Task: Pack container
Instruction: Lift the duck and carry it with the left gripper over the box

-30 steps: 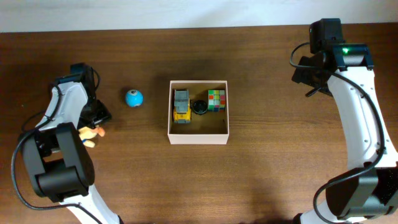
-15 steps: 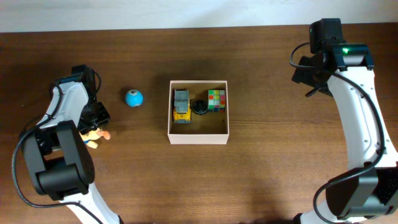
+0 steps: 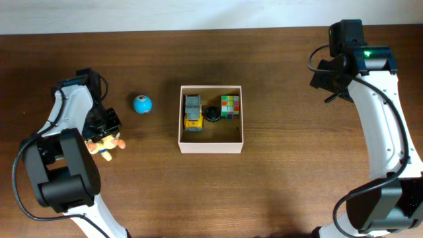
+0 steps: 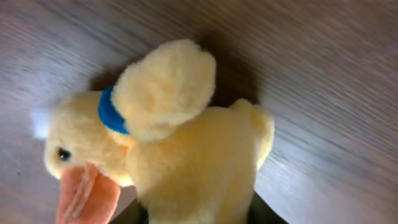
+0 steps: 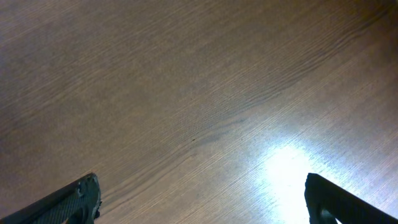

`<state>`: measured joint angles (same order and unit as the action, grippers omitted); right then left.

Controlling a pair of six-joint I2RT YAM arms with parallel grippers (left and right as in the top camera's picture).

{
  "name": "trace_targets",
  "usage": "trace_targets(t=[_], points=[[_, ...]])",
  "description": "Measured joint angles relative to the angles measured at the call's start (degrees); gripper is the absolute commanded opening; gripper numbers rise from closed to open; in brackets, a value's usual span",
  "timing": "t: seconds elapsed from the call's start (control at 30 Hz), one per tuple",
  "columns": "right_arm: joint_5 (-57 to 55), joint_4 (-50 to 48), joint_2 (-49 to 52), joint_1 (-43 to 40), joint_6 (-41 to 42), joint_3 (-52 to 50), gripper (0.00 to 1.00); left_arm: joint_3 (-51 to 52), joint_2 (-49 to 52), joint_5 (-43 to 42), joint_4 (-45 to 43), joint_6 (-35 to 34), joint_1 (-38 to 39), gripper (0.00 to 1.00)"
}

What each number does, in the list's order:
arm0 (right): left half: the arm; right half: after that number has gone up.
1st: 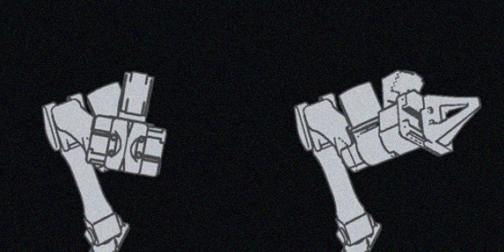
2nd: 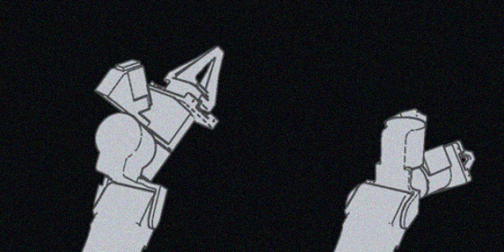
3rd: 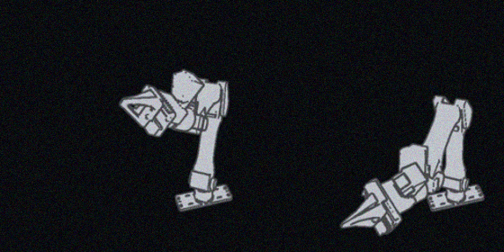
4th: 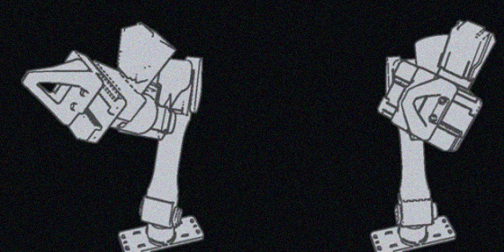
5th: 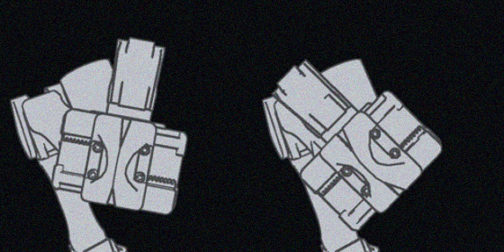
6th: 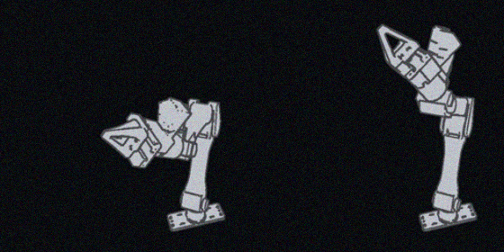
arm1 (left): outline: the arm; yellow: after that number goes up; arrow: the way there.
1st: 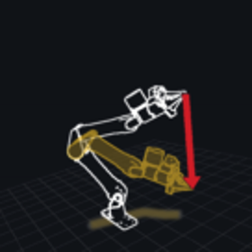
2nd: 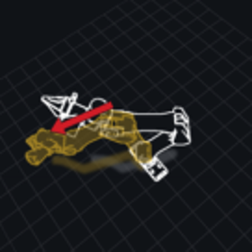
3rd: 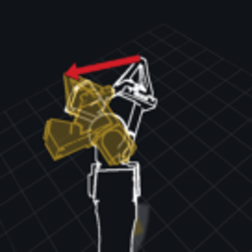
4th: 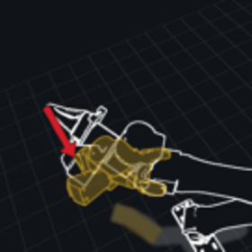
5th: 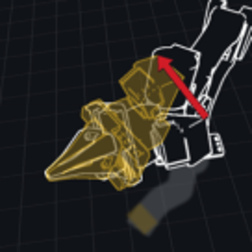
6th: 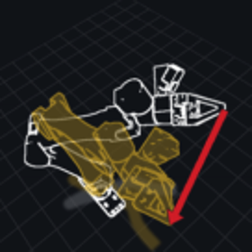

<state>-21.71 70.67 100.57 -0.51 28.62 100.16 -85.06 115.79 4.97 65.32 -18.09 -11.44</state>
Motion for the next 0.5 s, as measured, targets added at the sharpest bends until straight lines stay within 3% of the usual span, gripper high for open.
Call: trace_targets(t=[0.5], points=[[-0.02,0.02,0.00,0.00,-0.07,-0.02,0.99,-24.26,0.33,-11.21,18.78,7.04,0.17,0.26]])
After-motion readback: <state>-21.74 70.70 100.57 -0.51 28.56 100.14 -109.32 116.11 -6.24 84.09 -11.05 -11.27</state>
